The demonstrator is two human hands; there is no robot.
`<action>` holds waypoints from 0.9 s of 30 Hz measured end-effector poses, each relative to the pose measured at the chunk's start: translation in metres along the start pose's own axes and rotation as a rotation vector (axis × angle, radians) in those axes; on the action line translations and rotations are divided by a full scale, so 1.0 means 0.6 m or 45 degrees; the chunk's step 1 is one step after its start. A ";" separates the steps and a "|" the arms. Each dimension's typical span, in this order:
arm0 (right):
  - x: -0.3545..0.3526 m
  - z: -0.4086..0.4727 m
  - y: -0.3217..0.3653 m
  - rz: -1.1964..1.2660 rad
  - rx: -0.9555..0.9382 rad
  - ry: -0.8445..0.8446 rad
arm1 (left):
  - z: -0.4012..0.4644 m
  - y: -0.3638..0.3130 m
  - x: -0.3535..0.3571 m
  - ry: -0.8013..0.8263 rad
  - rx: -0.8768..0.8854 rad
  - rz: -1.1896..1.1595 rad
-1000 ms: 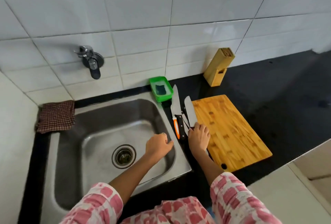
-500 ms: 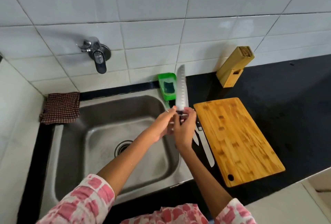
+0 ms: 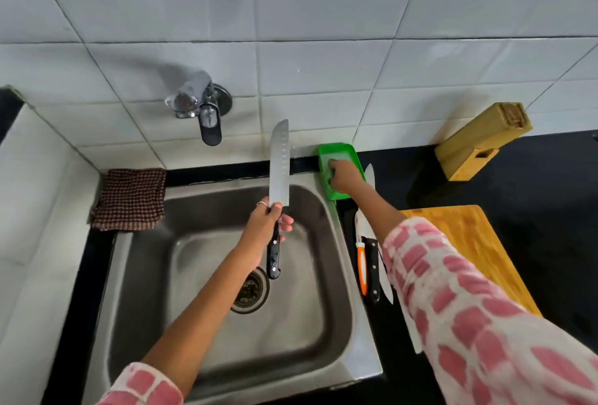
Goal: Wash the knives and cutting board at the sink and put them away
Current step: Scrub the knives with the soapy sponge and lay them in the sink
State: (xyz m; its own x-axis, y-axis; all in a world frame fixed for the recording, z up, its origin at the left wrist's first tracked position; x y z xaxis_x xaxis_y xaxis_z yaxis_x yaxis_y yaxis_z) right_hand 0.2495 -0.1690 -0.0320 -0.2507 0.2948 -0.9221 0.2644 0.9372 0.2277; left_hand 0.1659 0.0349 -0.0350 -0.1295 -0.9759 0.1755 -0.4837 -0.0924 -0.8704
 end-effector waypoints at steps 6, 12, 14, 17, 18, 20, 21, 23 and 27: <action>0.011 0.037 0.001 -0.202 0.178 0.007 | 0.001 0.006 -0.015 0.008 0.041 0.064; -0.008 0.032 -0.022 0.184 0.226 -0.182 | -0.006 0.014 -0.027 -0.014 0.018 0.049; -0.028 0.022 -0.026 0.323 0.235 -0.271 | -0.010 0.020 -0.034 -0.048 0.010 0.076; -0.042 0.002 -0.028 0.512 0.257 -0.315 | -0.019 0.022 -0.046 -0.125 0.049 0.136; -0.046 -0.004 -0.027 0.600 0.270 -0.330 | -0.021 0.021 -0.048 -0.141 0.074 0.181; -0.054 -0.027 -0.014 0.810 0.287 -0.358 | -0.031 0.017 -0.050 -0.135 0.111 0.289; -0.053 -0.041 -0.003 0.906 0.270 -0.359 | -0.038 0.017 -0.051 -0.121 0.112 0.323; -0.043 -0.080 0.033 1.021 0.160 -0.315 | -0.048 0.020 -0.052 -0.082 0.083 0.335; 0.013 -0.194 0.140 0.702 -0.320 -0.196 | -0.072 0.023 -0.066 -0.082 0.064 0.359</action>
State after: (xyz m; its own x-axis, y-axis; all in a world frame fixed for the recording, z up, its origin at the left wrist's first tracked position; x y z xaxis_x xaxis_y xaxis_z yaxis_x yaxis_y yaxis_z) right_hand 0.1614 -0.0661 0.0162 0.0024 0.7350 -0.6781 0.0847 0.6755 0.7325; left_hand 0.1267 0.0811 -0.0342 -0.1964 -0.9749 -0.1049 -0.3929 0.1762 -0.9025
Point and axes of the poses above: each hand's wrist, its own z-axis towards the middle knuckle, its own x-axis out of the palm, y = z × x, the point moved 5 cm from there along z, towards the middle knuckle, and after that the axes turned 8 degrees about -z, right-handed, at the moved point
